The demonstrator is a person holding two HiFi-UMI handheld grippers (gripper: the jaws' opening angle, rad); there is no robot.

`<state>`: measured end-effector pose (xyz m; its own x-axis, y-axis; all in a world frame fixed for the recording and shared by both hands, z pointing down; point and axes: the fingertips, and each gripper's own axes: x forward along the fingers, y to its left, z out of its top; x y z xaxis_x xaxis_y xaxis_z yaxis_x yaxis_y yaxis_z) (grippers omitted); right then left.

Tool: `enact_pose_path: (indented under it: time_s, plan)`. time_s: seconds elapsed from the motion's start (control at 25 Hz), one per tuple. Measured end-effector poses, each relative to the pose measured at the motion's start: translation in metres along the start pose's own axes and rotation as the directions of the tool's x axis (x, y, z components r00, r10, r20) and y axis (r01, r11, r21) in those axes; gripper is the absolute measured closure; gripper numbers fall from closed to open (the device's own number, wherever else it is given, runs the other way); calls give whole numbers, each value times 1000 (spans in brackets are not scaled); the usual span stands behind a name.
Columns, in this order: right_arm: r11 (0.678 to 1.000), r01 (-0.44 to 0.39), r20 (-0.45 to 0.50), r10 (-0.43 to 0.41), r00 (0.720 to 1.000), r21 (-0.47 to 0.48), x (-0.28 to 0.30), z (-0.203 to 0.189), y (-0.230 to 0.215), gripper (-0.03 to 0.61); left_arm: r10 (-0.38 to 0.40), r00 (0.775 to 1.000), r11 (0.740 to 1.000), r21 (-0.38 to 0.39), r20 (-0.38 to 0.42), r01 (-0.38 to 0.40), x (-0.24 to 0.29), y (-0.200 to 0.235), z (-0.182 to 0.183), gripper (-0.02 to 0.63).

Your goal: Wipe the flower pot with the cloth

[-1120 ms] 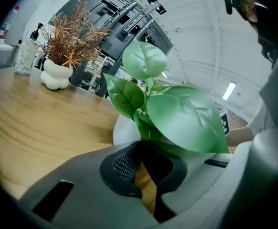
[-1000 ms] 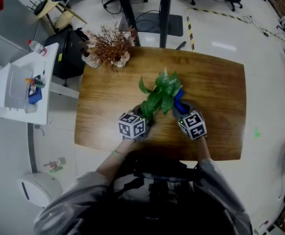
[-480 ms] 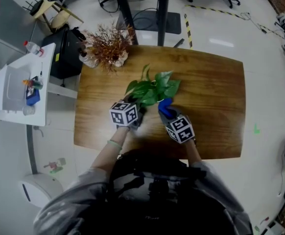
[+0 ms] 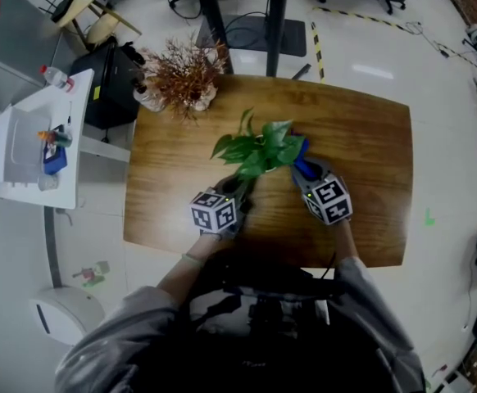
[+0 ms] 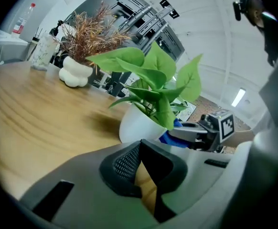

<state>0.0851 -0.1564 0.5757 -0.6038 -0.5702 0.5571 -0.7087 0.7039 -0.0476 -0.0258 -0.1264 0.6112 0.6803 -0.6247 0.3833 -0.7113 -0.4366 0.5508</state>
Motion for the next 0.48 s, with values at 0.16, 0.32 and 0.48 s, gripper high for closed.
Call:
enact_pose_path:
  time_s: [0.16,0.32,0.48]
  plan:
    - [999,-39,0,39,999,-33,16,9,6,526,-32,999,999,-1,14,32,6,-10,5,609]
    - [998,-53,-20,53,998,-27,21,2,22,526,-2,1000,1000,0,29,2,3,4,17,609]
    - [995,-97,-38,97,995,-8,26,-3,50,526,20,999,1000,-1,48,-20,-3,25,30,609]
